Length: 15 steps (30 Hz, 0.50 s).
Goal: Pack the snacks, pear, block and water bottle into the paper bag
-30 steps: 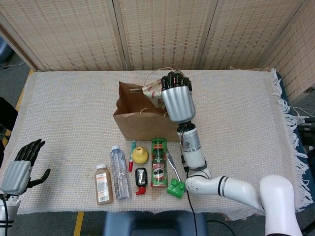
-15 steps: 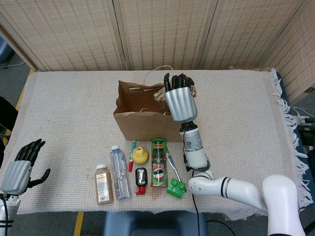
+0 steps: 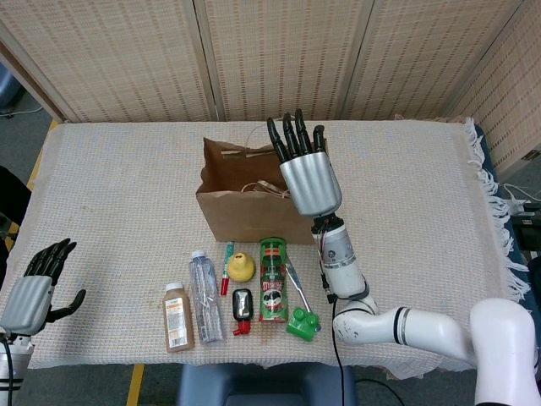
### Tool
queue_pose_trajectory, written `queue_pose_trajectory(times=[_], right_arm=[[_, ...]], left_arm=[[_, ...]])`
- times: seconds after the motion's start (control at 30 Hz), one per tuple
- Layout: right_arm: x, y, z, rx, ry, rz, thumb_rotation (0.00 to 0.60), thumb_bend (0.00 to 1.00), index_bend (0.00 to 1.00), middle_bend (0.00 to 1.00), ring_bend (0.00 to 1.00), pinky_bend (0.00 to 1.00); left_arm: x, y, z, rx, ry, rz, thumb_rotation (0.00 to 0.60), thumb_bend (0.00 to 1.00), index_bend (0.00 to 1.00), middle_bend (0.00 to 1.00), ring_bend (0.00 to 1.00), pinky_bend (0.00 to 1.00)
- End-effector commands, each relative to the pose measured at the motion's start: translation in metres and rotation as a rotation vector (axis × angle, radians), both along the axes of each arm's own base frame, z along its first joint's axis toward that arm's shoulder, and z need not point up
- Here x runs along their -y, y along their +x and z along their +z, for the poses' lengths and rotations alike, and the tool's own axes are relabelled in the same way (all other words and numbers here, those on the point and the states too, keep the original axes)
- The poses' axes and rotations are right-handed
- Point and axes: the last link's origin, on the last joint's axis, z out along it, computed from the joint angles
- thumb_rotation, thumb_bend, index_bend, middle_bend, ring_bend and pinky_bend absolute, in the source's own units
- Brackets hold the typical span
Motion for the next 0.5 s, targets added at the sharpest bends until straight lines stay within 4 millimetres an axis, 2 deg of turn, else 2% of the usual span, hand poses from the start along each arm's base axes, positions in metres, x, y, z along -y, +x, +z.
queue_pose_trajectory(times=[0.03, 0.13, 0.33, 0.5], right_arm=[[-0.025, -0.011, 0.013, 0.083, 0.145, 0.078, 0.6, 0.0, 0.02, 0.13, 0.07, 0.32], [-0.048, -0.029, 0.024, 0.123, 0.302, 0.125, 0.6, 0.0, 0.06, 0.13, 0.09, 0.34], [-0.091, -0.065, 0.047, 0.164, 0.543, 0.174, 0.6, 0.0, 0.06, 0.13, 0.09, 0.33], [-0.128, -0.091, 0.053, 0.104, 0.806, 0.225, 0.6, 0.0, 0.03, 0.13, 0.08, 0.26]], left_arm=[[0.0, 0.0, 0.0, -0.001, 0.0, 0.0, 0.6, 0.34, 0.0, 0.0, 0.0, 0.07], [0.0, 0.0, -0.001, -0.006, -0.002, 0.0, 0.6, 0.34, 0.0, 0.0, 0.0, 0.07], [0.0, 0.0, -0.002, -0.017, -0.002, -0.004, 0.6, 0.34, 0.0, 0.0, 0.0, 0.07], [0.0, 0.0, -0.003, -0.03, 0.005, -0.005, 0.6, 0.34, 0.0, 0.0, 0.0, 0.07]])
